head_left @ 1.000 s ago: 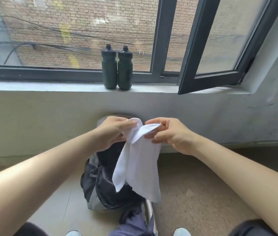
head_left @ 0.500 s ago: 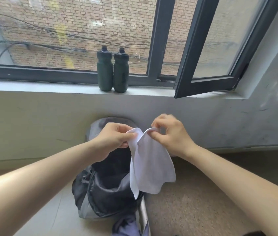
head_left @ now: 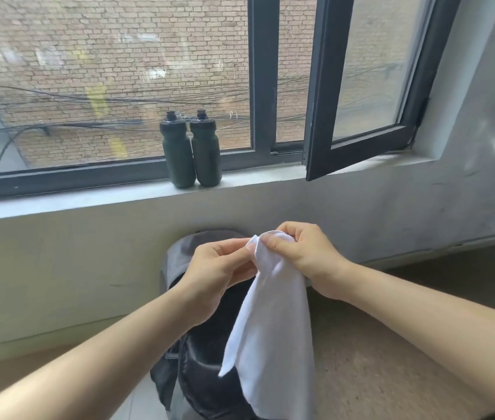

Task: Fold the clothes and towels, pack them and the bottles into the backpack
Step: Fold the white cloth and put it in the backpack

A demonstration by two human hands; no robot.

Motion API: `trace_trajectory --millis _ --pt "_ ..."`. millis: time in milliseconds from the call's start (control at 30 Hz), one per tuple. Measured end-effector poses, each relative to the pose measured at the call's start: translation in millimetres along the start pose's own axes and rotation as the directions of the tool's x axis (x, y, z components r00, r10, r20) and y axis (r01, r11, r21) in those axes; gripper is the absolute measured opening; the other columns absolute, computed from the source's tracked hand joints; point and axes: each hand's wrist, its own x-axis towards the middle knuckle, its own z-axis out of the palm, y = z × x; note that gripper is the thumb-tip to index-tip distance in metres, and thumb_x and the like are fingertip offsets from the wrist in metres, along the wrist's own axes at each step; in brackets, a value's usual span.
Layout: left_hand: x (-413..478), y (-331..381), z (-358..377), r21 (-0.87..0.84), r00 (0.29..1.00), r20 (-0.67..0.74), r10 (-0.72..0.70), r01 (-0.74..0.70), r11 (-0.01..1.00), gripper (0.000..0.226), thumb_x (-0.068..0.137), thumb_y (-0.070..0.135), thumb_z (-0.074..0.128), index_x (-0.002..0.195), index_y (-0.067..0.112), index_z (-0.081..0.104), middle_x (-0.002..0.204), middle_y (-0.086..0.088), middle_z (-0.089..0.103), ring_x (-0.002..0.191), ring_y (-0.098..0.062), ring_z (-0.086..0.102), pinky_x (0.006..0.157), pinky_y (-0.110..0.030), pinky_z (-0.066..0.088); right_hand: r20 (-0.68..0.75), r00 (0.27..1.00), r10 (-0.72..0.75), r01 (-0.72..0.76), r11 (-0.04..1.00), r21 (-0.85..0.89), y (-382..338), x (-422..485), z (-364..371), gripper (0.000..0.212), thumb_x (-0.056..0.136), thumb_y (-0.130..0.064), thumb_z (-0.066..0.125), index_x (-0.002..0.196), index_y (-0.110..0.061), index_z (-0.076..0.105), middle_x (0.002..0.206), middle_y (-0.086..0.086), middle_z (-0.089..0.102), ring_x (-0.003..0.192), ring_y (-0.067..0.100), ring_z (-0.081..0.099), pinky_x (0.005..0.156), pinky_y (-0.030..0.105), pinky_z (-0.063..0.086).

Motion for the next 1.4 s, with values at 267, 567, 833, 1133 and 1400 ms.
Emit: trace_trajectory --millis 267,567,833,1133,1400 --pt "2.7 -6.3 9.3 0.045 0.993 -0.107 0.053 -0.048 0.998 0.026 0.087 0.005 0.077 0.112 0.010 0.078 0.110 -0.012 0.079 0.107 -0.024 0.075 0.097 -0.034 0.058 -0.057 0.998 -0.012 0.014 0.999 0.034 5.8 3.7 1.1 0.043 0.092 -0.036 0.073 0.089 0.005 0.062 0.076 0.007 0.064 0.071 0.016 0.059 0.071 0.035 0.051" --pt "13.5 -10.2 -2.1 0.181 0.953 -0.252 0.169 -0.125 0.976 0.016 0.096 0.021 0.071 0.100 0.008 0.080 0.094 -0.008 0.080 0.085 -0.015 0.073 0.087 -0.039 0.058 0.078 0.996 -0.041 0.071 0.904 -0.423 11.8 5.7 -19.6 0.023 0.087 -0.040 0.076 0.085 -0.019 0.067 0.081 -0.005 0.070 0.073 0.009 0.062 0.066 0.028 0.050" --pt "8.8 -3.6 -4.0 0.337 0.966 -0.064 0.250 -0.215 0.917 0.016 0.095 0.017 0.072 0.101 0.003 0.079 0.097 -0.013 0.080 0.088 -0.015 0.070 0.083 -0.032 0.057 0.337 0.933 -0.125 0.248 0.902 -0.354 8.6 3.9 -8.6 0.036 0.088 -0.031 0.078 0.122 -0.026 0.069 0.114 -0.012 0.067 0.094 0.004 0.061 0.081 0.021 0.051" --pt "4.2 -5.3 -23.7 0.410 0.989 0.001 0.150 -0.137 0.902 0.010 0.094 0.011 0.074 0.103 0.011 0.070 0.097 -0.006 0.076 0.084 -0.016 0.069 0.078 -0.034 0.056 0.348 0.928 -0.130 0.271 0.878 -0.394 1.0 -0.1 -10.1 0.025 0.098 -0.034 0.067 0.091 -0.011 0.071 0.081 0.015 0.063 0.072 0.009 0.055 0.065 0.031 0.048" --pt "5.5 -23.9 -27.3 0.492 0.996 0.023 0.092 -0.091 0.866 0.026 0.089 -0.009 0.067 0.086 0.010 0.051 0.088 -0.012 0.069 0.081 -0.026 0.069 0.085 -0.047 0.062 0.249 0.967 -0.056 0.141 0.930 -0.339 -4.3 -3.9 -23.5 0.018 0.106 -0.014 0.052 0.101 0.003 0.057 0.055 -0.010 0.050 0.041 0.011 0.049 0.040 0.021 0.038"
